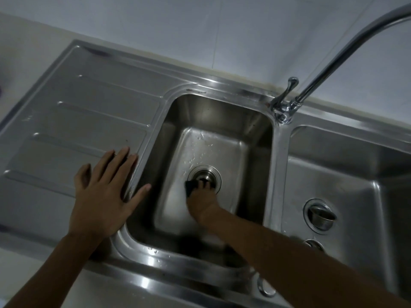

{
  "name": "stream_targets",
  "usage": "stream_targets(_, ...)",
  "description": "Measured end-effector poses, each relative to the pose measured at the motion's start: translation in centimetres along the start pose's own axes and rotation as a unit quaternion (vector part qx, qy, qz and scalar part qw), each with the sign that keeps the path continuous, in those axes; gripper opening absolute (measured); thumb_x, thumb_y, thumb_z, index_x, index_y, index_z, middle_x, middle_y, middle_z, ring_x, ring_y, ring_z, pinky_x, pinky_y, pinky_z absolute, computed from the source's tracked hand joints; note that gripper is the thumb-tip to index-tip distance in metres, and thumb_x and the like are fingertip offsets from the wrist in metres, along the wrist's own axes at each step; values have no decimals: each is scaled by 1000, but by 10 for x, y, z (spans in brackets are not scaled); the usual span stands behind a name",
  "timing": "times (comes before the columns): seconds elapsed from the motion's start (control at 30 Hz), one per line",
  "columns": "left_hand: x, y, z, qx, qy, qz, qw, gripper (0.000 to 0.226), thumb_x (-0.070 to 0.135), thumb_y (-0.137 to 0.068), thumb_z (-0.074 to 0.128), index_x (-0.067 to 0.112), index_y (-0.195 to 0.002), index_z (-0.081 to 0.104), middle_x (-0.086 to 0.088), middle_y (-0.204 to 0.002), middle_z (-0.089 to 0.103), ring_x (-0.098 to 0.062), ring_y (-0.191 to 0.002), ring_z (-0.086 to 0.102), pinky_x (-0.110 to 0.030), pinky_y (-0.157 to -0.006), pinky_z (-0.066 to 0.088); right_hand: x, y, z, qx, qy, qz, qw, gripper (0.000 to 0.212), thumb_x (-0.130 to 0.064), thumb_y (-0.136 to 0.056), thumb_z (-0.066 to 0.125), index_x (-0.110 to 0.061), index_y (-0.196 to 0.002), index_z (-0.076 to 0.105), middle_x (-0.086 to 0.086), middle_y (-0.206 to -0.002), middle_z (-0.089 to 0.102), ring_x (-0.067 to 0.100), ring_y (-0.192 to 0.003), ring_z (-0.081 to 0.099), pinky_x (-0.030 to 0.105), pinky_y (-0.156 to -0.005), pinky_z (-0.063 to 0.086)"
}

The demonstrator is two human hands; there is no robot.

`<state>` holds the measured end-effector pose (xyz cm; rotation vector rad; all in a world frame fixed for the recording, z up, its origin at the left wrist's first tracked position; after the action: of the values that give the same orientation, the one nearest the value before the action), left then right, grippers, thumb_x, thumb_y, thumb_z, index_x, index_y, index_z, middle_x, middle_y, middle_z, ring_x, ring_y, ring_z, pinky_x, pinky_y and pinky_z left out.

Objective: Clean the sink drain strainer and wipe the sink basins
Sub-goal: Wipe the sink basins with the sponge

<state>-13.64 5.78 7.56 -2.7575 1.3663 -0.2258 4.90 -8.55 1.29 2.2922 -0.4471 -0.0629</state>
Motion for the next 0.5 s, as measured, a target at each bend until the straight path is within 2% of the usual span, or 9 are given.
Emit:
stream_targets(0.07,2,0,-2,-14,1,-3,1000,82,75,-96,30,27,-162,33,4,-172,23,-20,-159,20,-58,-123,17,40,15,0,-35,66,30,997,54,-15,-103,43,-5,-156,33,21,-161,32,44,-149,27,63,-119,22)
stream_targets(0.13,4,2,-4,-14,1,-8,1000,82,75,-96,29,27,-162,33,4,-172,23,-20,-159,20,-58,-123,18,77,32,-4,-48,129,37,990,54,-20,-103,46,-7,-154,35,15,-155,43,38,-142,41,58,-115,33)
stream_targets(0.17,4,1,-4,-12,-1,-8,1000,82,75,-96,29,27,-162,33,4,-172,24,-21,-159,21,-59,-123,18,93,39,-8,-55,169,23,984,50,-22,-103,47,-8,-151,41,14,-150,49,36,-137,48,54,-109,39)
stream_targets(0.23,4,1,-5,-14,0,-5,1000,82,76,-96,29,26,-161,34,3,-171,25,-22,-159,22,-59,-122,19,116,48,-24,-53,257,11,965,39,-25,-103,50,-10,-139,56,10,-138,59,34,-124,57,49,-98,44)
stream_targets(0.3,5,0,-6,-15,4,-5,1000,82,76,-96,30,26,-160,36,3,-171,27,-23,-158,24,-59,-122,19,135,43,-49,-16,317,56,947,37,-27,-102,50,-13,-134,62,8,-134,62,35,-125,56,50,-102,41)
stream_targets(0.4,8,0,-7,-16,4,-8,1000,82,76,-96,30,25,-160,36,2,-171,27,-24,-157,24,-60,-122,20,154,32,-79,22,354,130,926,46,-34,-102,51,-11,-142,56,10,-146,57,37,-140,46,55,-118,28)
stream_targets(0.5,6,0,-6,-13,5,-10,1000,82,77,-96,29,26,-160,35,3,-171,26,-24,-158,24,-61,-122,20,156,29,-76,33,365,141,920,47,-30,-103,50,-7,-144,53,11,-146,55,36,-139,46,49,-117,31)
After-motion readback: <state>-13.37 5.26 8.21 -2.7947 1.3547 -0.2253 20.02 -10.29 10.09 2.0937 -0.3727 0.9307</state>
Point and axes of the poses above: each hand's wrist, its own y-axis away from the middle knuckle, its own z-axis out of the palm, x = y × z, the point moved 1 cm from there along -y, towards the middle knuckle
